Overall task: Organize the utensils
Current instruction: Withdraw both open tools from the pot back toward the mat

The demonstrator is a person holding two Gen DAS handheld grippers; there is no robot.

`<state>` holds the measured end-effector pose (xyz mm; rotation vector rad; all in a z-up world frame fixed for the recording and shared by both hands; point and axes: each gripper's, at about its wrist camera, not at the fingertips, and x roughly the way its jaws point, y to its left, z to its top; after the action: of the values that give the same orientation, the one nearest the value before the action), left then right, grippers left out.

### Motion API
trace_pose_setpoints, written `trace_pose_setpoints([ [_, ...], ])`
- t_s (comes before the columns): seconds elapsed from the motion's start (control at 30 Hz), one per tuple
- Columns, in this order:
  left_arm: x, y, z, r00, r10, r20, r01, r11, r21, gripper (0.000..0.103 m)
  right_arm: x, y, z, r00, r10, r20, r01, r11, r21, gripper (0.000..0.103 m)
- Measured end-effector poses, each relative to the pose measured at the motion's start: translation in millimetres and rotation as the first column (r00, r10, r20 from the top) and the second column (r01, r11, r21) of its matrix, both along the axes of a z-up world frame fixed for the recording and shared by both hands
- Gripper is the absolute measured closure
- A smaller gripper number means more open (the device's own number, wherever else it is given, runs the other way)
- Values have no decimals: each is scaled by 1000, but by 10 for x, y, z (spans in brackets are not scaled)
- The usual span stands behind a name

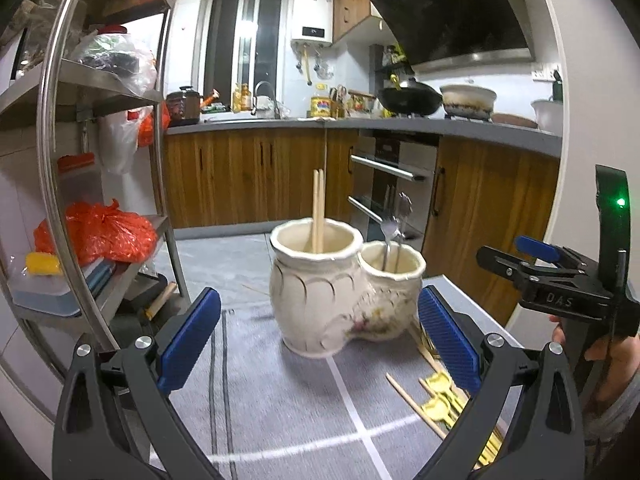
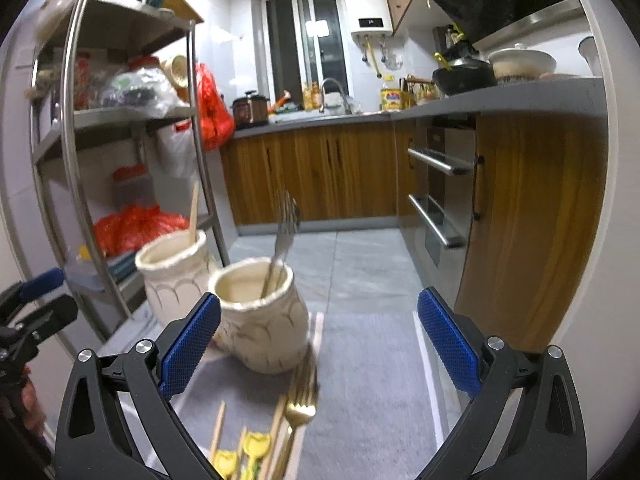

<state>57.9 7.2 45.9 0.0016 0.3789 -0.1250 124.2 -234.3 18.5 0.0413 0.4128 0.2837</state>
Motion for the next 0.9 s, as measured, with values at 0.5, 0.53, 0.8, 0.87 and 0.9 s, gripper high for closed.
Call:
trace_pose_setpoints([
  [0.5,-41,-206,-308,990,-50,-132,53,998,22,6,67,-149,-198,996,3,-84,-5,999,-34,5],
  [0.53,-42,-211,-318,989,-49,-138,53,998,24,6,78,-150,-207,996,3,-90,-7,999,-40,5],
  [0.8,-58,-309,-492,976,-57,-212,67,997,42,6,131,-123,-323,988,16,-151,-33,994,-106,5],
  [0.87,-43,-357,-581,966,-49,-253,66,996,59,6,148,-113,-346,986,20,-164,-39,993,-114,5],
  [0.9,-32,-375,-623,960,-49,-275,68,996,60,6,147,-106,-356,985,22,-170,-42,992,-117,5],
])
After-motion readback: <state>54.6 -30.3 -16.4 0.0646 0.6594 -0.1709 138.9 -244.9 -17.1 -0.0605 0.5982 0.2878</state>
